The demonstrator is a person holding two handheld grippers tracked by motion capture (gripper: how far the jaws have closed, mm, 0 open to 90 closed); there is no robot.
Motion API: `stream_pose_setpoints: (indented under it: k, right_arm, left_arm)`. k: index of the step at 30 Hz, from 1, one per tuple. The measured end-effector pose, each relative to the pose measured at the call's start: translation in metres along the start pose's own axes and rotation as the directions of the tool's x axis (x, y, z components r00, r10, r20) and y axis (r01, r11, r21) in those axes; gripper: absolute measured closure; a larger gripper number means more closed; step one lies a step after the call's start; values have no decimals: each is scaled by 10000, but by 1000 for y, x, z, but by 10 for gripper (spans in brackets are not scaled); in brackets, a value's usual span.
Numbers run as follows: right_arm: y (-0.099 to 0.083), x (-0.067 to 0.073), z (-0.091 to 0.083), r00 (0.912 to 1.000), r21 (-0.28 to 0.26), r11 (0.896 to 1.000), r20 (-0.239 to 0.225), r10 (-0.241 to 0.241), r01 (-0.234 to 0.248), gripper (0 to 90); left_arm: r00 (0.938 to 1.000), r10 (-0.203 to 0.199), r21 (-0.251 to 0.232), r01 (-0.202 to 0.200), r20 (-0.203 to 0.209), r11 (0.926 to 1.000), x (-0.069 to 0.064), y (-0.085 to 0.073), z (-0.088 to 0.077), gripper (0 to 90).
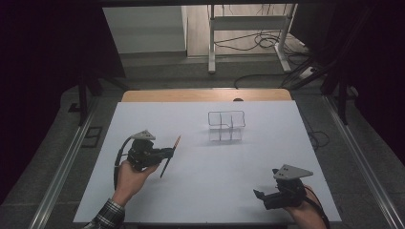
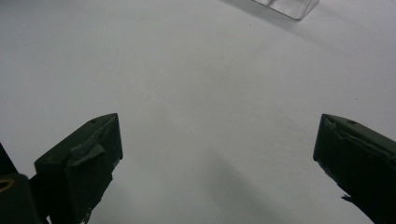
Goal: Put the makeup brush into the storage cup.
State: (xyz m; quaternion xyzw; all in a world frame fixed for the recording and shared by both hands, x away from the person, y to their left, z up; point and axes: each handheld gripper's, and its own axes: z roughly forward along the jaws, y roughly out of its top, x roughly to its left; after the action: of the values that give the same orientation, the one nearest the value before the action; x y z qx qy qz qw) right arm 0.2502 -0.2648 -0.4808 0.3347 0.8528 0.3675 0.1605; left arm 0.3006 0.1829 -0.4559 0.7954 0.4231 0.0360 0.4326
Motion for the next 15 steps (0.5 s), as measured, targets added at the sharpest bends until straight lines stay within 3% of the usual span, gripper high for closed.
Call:
stream_pose_setpoints:
  k: [15]
  right_arm:
    - [3,1,-6,9999,-695,9976,-152,-43,32,1]
  left_arm:
    - [9975,255,-958,-191,662,9952,-20,-12,-5,834]
